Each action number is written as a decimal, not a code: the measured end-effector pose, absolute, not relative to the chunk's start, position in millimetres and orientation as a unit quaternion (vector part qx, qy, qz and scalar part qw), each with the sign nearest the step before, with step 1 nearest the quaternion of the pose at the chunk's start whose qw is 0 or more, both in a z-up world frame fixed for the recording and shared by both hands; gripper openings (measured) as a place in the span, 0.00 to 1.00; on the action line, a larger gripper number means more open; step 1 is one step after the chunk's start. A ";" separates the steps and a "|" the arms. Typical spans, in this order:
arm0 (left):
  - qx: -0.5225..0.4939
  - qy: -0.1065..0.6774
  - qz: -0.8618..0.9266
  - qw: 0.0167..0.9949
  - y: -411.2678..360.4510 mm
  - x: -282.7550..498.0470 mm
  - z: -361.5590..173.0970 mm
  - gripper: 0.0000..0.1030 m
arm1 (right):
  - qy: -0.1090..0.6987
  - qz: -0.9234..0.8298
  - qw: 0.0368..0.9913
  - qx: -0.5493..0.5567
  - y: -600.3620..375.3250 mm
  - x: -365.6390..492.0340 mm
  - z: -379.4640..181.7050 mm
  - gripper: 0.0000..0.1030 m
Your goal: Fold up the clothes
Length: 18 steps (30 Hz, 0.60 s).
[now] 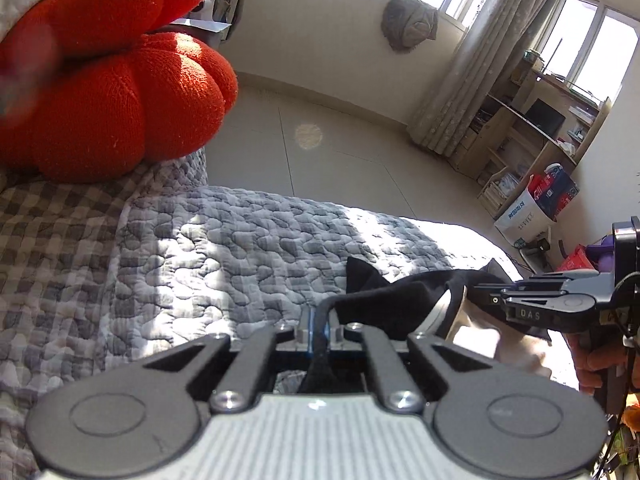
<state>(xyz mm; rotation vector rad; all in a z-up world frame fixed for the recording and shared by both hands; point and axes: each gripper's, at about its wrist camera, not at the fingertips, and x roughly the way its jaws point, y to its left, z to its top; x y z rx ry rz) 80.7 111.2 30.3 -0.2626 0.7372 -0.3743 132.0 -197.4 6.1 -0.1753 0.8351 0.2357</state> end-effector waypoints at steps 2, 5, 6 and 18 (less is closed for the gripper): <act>-0.131 0.340 -0.171 0.915 119.9 71.6 37.3 0.04 | 0.401 0.107 0.906 -0.083 -199.6 130.2 6.4 0.01; -0.129 0.318 -0.154 0.927 130.9 57.5 46.2 0.04 | 0.396 0.101 0.909 -0.081 -203.2 126.8 8.8 0.01; -0.127 0.310 -0.148 0.930 134.6 52.6 49.1 0.04 | 0.394 0.099 0.910 -0.084 -204.0 125.6 9.9 0.01; -0.125 0.294 -0.096 0.943 166.6 17.1 46.4 0.04 | 0.417 0.100 0.900 -0.083 -210.0 114.7 -1.3 0.01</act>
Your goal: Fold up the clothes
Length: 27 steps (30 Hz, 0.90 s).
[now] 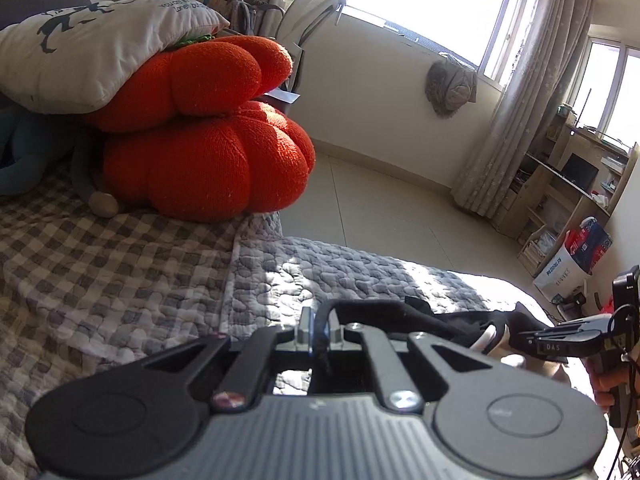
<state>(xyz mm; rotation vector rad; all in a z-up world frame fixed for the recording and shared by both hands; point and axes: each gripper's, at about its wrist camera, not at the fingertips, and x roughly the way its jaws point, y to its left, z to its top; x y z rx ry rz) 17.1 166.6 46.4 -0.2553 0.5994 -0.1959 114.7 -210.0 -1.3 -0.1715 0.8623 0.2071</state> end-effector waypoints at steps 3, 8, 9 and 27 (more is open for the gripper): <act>-0.130 0.299 -0.088 0.941 174.2 11.0 40.0 0.04 | 0.425 0.099 0.896 -0.082 -211.9 112.4 -6.6 0.01; -0.139 0.342 -0.095 0.924 183.2 8.3 16.2 0.05 | 0.429 0.099 0.895 -0.075 -215.6 110.2 -10.8 0.01; -0.134 0.355 -0.101 0.920 182.3 7.9 10.6 0.06 | 0.430 0.099 0.894 -0.073 -216.1 109.9 -10.7 0.01; -0.068 0.369 -0.139 0.916 172.9 20.8 14.9 0.47 | 0.444 0.122 0.888 0.011 -233.0 110.2 0.9 0.14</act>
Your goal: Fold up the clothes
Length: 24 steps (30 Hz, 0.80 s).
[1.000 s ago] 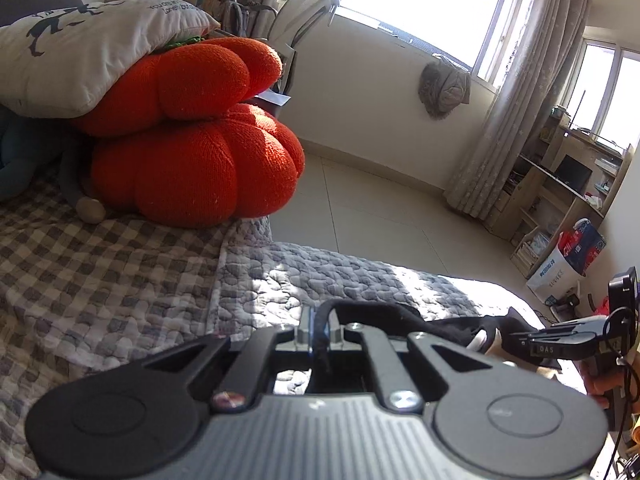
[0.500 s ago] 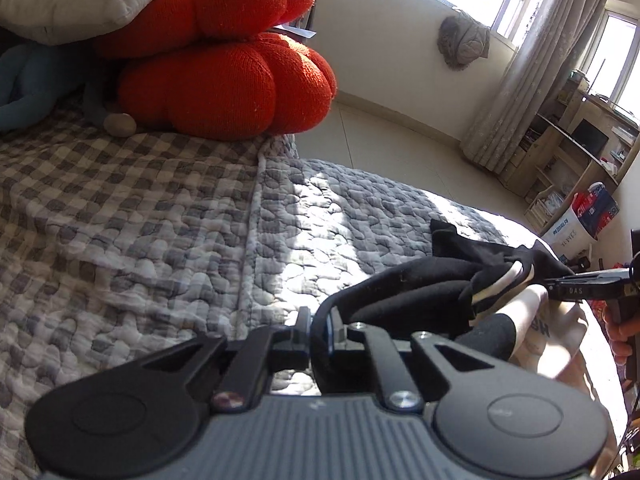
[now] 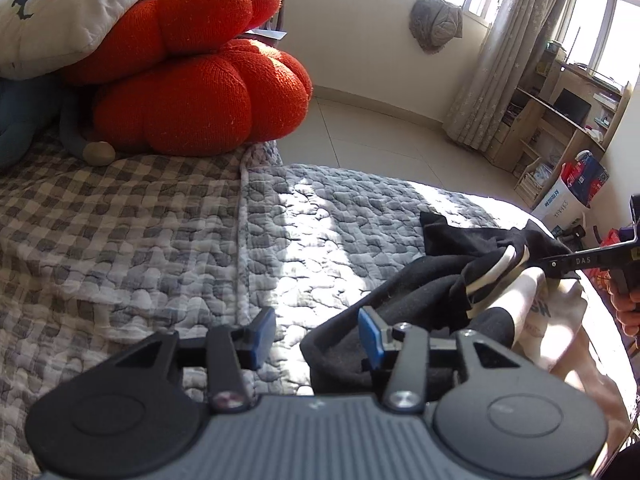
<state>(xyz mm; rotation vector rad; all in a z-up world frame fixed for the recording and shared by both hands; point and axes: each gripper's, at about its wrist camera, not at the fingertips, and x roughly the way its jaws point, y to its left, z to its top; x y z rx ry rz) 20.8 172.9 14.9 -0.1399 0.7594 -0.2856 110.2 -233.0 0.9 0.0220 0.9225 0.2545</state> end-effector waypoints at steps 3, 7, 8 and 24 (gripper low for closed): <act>-0.064 0.380 -0.155 0.910 161.8 35.2 11.9 0.49 | 0.442 0.130 0.887 0.005 -229.9 113.9 4.3 0.15; -0.056 0.395 -0.183 0.898 142.3 57.1 6.3 0.49 | 0.434 0.143 0.890 -0.011 -221.0 119.7 8.8 0.36; -0.058 0.400 -0.192 0.894 136.6 63.2 5.2 0.49 | 0.431 0.145 0.891 -0.015 -218.6 121.1 9.9 0.49; -0.099 0.455 -0.230 0.855 85.4 116.6 -16.1 0.29 | 0.417 0.237 0.877 -0.004 -144.1 158.7 11.9 0.56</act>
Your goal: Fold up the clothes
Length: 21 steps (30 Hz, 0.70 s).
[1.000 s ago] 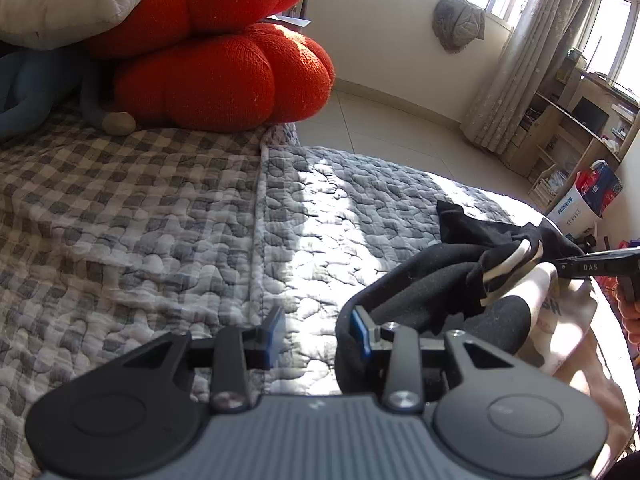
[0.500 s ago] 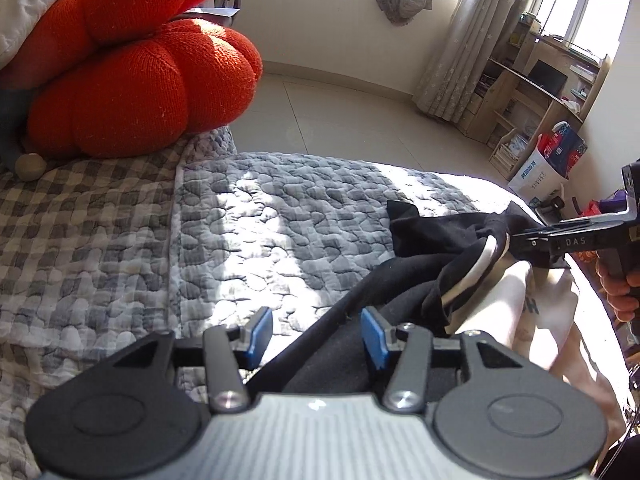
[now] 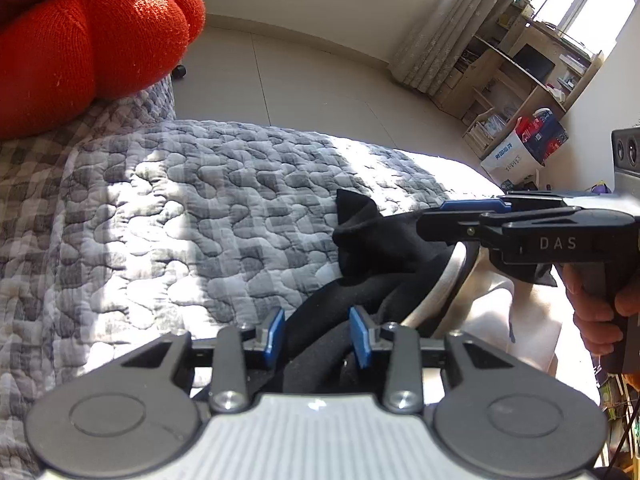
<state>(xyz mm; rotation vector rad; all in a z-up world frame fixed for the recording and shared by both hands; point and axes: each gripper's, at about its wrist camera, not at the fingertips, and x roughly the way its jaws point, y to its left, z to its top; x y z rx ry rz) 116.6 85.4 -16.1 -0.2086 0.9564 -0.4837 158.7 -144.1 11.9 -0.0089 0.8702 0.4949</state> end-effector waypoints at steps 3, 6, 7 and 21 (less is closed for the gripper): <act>-0.111 0.457 -0.225 0.853 84.5 115.1 -19.0 0.26 | 0.425 0.243 0.872 0.000 -124.8 164.4 -1.8 0.56; -0.114 0.454 -0.222 0.855 84.7 114.9 -18.9 0.26 | 0.422 0.225 0.878 -0.015 -112.5 167.4 -13.3 0.49; -0.119 0.454 -0.222 0.855 86.2 115.6 -18.3 0.26 | 0.421 0.217 0.880 -0.022 -111.0 168.1 -16.0 0.31; -0.179 0.473 -0.225 0.833 93.8 133.5 -25.5 0.44 | 0.343 0.110 0.932 -0.023 -195.5 142.9 39.8 0.16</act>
